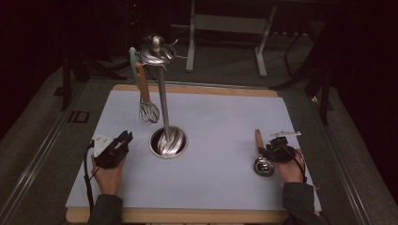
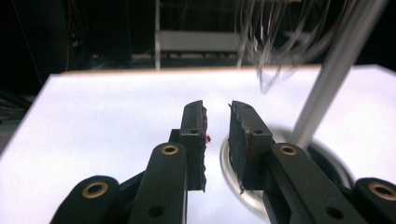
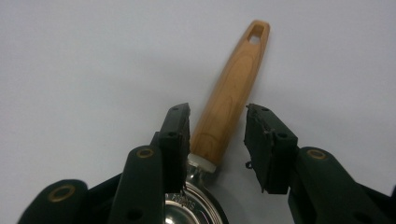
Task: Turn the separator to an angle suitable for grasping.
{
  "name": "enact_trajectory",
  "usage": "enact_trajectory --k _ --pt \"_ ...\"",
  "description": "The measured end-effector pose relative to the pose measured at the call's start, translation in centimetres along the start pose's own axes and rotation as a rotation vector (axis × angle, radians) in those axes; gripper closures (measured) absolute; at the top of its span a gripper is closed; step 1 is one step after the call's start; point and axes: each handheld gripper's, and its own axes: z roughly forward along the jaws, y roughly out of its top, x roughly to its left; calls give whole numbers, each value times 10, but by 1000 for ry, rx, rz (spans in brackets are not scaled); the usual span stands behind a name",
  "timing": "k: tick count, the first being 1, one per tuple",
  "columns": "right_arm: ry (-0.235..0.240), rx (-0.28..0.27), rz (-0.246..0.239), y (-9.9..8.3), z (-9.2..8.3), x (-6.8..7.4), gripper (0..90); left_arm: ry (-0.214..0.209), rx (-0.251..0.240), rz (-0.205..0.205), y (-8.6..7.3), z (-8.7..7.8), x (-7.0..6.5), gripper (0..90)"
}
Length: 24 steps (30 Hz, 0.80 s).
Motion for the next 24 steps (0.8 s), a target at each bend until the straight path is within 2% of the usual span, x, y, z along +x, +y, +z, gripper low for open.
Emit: enact_trajectory --k 1,2,3,4,6,10,12,14,18,21,23,24 --pt "0 0 0 0 0 0 594 2 17 8 -5 0 0 752" --pt "22 17 22 -2 4 -2 590 12 41 16 -11 1 0 749" --pt "22 17 22 -2 4 -2 590 12 41 16 -11 1 0 747" --pt "40 37 51 -4 8 -3 590 18 49 13 -14 1 1 744" --pt "55 55 67 -5 11 -4 588 26 64 1 -19 3 4 740" --pt "70 63 55 -6 14 -2 592 28 80 5 -22 5 3 735" --pt "101 66 47 -4 15 3 593 24 91 18 -23 8 0 731" --pt "108 69 43 -4 15 5 596 24 96 25 -24 8 -1 729" --pt "151 97 18 1 20 13 614 22 113 30 -25 11 -1 721" --pt "161 118 19 6 22 13 626 24 113 28 -26 11 0 720" --pt "175 138 36 10 24 10 640 27 109 23 -26 10 0 719" --pt "180 159 39 13 24 7 684 26 108 23 -26 10 0 718"
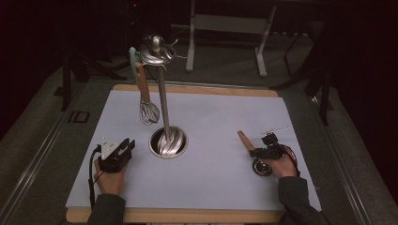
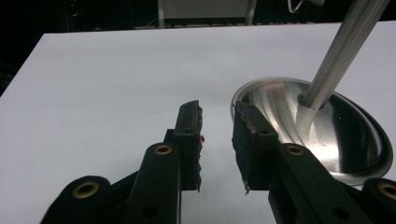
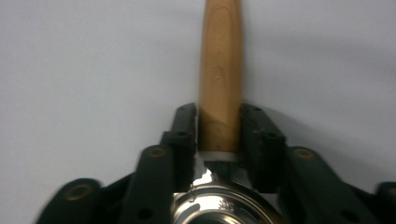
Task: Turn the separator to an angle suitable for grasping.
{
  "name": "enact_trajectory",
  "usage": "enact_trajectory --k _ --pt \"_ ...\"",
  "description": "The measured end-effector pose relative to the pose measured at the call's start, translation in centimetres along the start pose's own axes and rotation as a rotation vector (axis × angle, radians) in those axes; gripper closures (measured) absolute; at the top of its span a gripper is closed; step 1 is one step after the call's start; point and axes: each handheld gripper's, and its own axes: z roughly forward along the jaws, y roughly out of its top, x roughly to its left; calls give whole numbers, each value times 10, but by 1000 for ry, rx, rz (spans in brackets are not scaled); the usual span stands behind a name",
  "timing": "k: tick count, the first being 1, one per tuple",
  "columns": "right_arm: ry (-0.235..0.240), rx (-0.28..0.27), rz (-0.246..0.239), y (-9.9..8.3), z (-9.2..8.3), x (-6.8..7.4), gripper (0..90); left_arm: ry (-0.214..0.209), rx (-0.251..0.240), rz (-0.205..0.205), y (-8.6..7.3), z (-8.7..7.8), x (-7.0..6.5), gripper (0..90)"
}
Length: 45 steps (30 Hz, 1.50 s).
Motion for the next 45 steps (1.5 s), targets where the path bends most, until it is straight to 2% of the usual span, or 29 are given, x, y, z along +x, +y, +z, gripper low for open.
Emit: enact_trajectory --k 1,2,5,6,11,14,17,18,19,20,27,31,34,37,39,40,41,42,45 --pt "0 0 0 0 0 0 684 0 0 0 0 0 0 718" --pt "26 14 12 2 -1 0 693 -3 4 3 0 0 0 717" --pt "35 18 4 3 -3 2 701 -4 4 6 0 0 -1 716" --pt "36 29 -17 3 -3 6 703 -5 2 6 0 0 -1 714" --pt "37 42 -51 5 -3 16 705 -3 -1 5 1 0 -1 712" --pt "7 54 -107 6 -6 29 707 -4 -3 4 1 0 -1 711" --pt "-48 68 -173 6 -7 45 708 -5 -3 5 1 0 -2 710" --pt "-69 81 -211 6 -5 52 708 -6 -3 5 1 0 -2 709" --pt "-69 81 -211 6 -5 52 708 -6 -3 5 1 0 -2 709" --pt "-75 103 -240 7 -1 58 708 -6 -2 6 1 0 -2 709" --pt "-121 114 -273 8 0 68 708 -5 0 8 1 0 -2 707" --pt "-97 112 -271 8 -3 73 707 -5 -3 8 1 0 -2 707" --pt "-69 124 -287 10 -4 78 706 -5 -2 9 1 0 -2 706" --pt "-70 138 -297 12 -4 80 703 -5 -4 9 1 0 -2 706" --pt "-63 156 -308 13 -3 81 696 -4 -2 9 1 0 -2 705" --pt "-61 184 -315 15 -1 82 685 -4 -1 10 1 0 -2 706" --pt "-61 184 -315 15 -1 82 685 -4 -1 10 1 0 -2 706" --pt "-66 205 -327 17 2 83 676 -4 -2 10 1 0 -2 705" --pt "-74 222 -332 18 5 82 667 -4 -3 10 1 0 -2 705"
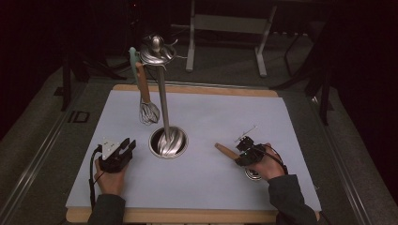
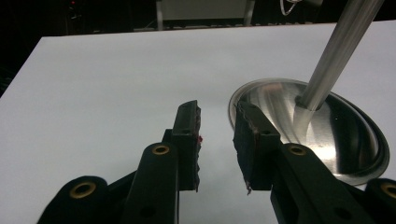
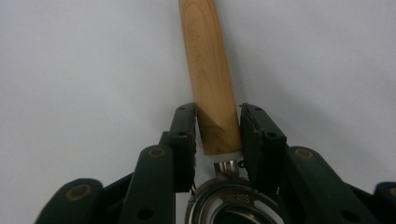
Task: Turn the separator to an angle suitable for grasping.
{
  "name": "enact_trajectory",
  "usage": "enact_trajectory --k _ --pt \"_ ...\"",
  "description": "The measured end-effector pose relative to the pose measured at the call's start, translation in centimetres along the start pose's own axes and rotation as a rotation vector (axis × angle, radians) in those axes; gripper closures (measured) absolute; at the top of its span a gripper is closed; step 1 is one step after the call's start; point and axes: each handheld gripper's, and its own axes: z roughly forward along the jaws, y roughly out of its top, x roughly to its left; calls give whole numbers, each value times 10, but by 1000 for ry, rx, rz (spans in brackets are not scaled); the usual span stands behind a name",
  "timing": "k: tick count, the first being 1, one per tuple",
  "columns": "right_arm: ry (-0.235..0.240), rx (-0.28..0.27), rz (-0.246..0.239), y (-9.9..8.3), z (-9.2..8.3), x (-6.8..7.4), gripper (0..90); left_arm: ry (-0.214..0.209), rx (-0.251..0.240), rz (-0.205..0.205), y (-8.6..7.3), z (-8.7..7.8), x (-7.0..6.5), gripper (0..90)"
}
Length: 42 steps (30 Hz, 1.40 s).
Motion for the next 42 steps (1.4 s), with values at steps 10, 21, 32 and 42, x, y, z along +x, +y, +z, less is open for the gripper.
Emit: enact_trajectory --k 10,21,32,42 --pt "79 61 -9 2 9 -7 686 -2 2 1 0 0 0 705" --pt "193 10 48 1 3 -18 687 -2 4 3 0 1 -1 703" --pt "172 42 14 3 11 -12 690 -5 10 10 0 2 -1 703" --pt "128 63 -20 6 11 -6 693 -8 15 15 -1 3 -3 702"
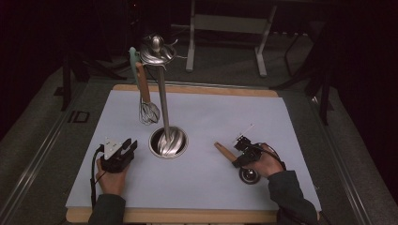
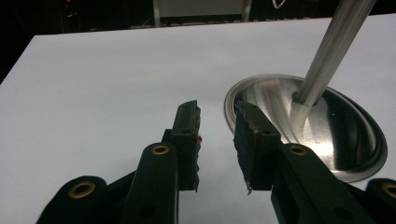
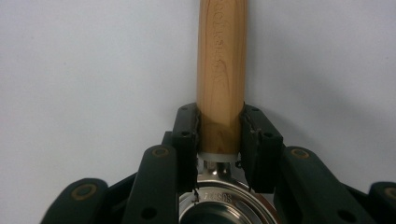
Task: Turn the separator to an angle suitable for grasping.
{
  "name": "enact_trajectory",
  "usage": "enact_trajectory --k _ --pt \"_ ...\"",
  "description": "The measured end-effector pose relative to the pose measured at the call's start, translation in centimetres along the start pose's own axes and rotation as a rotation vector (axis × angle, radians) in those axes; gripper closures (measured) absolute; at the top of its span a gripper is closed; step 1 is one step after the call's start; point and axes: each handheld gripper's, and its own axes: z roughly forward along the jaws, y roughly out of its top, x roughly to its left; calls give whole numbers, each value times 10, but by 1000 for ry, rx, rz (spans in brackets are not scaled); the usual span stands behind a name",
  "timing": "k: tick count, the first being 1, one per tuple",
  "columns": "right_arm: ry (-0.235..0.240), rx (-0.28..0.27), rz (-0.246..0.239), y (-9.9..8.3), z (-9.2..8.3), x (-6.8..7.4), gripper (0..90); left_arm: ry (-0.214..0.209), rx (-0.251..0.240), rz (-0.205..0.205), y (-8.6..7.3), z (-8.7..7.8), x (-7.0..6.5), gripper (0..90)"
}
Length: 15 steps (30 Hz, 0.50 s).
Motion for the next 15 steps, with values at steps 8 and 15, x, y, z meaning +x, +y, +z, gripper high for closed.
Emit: enact_trajectory --k 8,15 --pt "36 -47 27 -2 -1 -4 695 1 4 -1 0 1 1 701" --pt "61 -85 17 2 1 2 696 1 6 -1 0 0 1 701"
